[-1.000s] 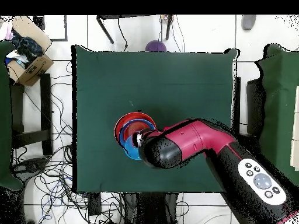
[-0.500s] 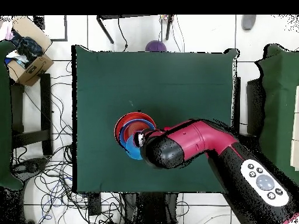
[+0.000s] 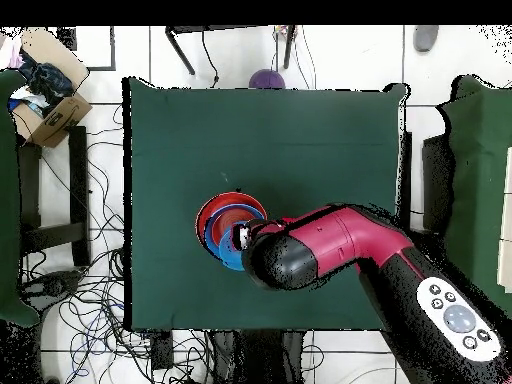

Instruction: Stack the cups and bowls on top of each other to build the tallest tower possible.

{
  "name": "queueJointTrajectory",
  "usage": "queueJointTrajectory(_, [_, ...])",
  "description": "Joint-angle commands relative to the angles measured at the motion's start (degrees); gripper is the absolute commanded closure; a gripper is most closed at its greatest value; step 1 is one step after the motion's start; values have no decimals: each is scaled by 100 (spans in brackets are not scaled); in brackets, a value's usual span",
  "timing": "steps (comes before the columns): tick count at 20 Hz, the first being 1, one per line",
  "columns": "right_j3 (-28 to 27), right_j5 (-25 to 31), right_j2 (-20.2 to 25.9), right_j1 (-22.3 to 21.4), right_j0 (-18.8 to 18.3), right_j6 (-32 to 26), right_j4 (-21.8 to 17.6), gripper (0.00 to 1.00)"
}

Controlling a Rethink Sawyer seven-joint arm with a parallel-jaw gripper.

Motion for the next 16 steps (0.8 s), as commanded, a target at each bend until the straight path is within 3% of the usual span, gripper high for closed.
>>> queueJointTrajectory(1, [-123, 576, -109, 98, 224, -955, -93, 0])
queueJointTrajectory(16, [-198, 667, -141, 55, 345, -895, -24, 0])
